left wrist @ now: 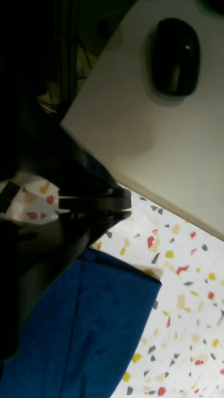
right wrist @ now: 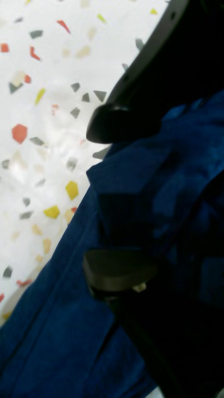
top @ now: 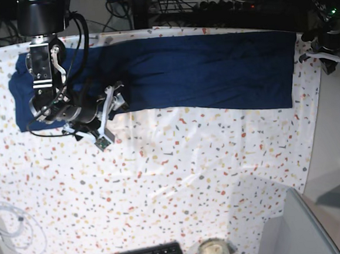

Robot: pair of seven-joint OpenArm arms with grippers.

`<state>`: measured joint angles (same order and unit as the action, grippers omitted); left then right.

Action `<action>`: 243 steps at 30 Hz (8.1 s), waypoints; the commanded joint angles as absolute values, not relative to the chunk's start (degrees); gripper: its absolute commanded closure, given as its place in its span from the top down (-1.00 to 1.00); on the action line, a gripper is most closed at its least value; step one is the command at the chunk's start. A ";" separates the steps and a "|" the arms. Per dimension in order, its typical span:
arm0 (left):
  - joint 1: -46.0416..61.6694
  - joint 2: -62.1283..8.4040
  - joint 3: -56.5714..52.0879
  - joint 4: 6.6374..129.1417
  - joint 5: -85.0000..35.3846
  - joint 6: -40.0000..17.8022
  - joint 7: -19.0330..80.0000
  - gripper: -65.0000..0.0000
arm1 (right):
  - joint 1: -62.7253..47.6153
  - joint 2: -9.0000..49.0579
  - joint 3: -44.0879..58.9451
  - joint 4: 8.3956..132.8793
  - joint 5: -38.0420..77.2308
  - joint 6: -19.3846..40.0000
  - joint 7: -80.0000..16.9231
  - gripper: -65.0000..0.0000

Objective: Layout the t-shirt on the table in an organized manner, then fold the t-shirt properly
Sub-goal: 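Tuck the strip end near the right gripper inward with the right gripper, then grasp both ends of the navy strip with both grippers, then fold the strip end held by the left gripper toward the strip middle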

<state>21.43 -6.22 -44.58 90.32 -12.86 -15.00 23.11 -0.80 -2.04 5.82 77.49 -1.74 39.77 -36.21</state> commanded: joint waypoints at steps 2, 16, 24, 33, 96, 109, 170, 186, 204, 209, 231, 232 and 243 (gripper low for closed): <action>22.02 -6.99 -45.23 90.24 -13.14 -14.81 21.85 -1.00 | 0.40 -1.89 5.93 77.32 -1.19 40.00 -35.12 0.29; 22.11 -7.34 -45.23 87.78 -13.14 -14.81 21.76 -1.00 | -3.82 -1.80 6.02 82.15 -1.27 40.00 -35.12 -0.99; 21.85 -7.43 -45.23 87.78 -13.14 -14.81 21.76 -1.00 | -12.00 -1.80 6.02 93.76 -1.27 40.00 -35.21 -0.99; 21.76 -7.43 -45.23 87.78 -13.14 -14.81 21.76 -1.00 | -19.74 -1.98 6.02 98.68 -1.19 40.00 -35.21 -0.97; 21.67 -8.66 -47.25 83.03 -13.32 -40.00 22.02 -1.00 | -7.25 3.38 32.22 91.30 -1.10 30.73 -17.89 -1.00; 17.71 -15.96 -39.87 67.74 -30.02 -40.00 21.85 0.98 | -13.85 1.10 25.36 95.60 -1.10 30.81 -17.89 -1.00; 20.88 -9.98 6.29 97.80 -30.37 -12.70 22.20 -1.00 | -15.43 1.27 25.63 95.16 -1.45 30.81 -18.07 -1.00; 10.33 -5.32 20.53 86.20 -30.11 -7.96 22.11 -1.00 | -15.43 1.27 25.71 95.16 -1.45 30.81 -18.15 -1.00; 10.24 -4.70 22.55 85.41 -30.11 -7.96 22.11 -1.00 | -15.43 1.27 25.71 95.16 -1.36 30.81 -18.15 -1.00; 10.33 -4.70 22.64 85.58 -30.11 -7.96 22.11 -1.00 | -15.43 1.27 25.71 95.16 -1.36 30.81 -18.15 -1.00; -0.92 -9.89 49.27 88.22 -30.37 -7.87 22.20 0.24 | -15.34 1.27 25.63 95.16 -1.45 30.81 -18.15 -1.00; -0.04 -10.95 47.78 89.45 -30.37 -7.16 22.20 0.10 | -15.34 1.27 25.63 95.16 -1.45 30.81 -18.15 -1.00; 8.66 -20.26 32.22 94.20 -30.02 7.87 22.11 -1.00 | -15.16 1.27 25.45 95.16 -1.45 30.81 -18.15 -1.00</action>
<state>8.86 -20.10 32.23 93.60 -29.91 8.29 23.11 -15.75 0.84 25.50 94.28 -1.96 30.94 -19.46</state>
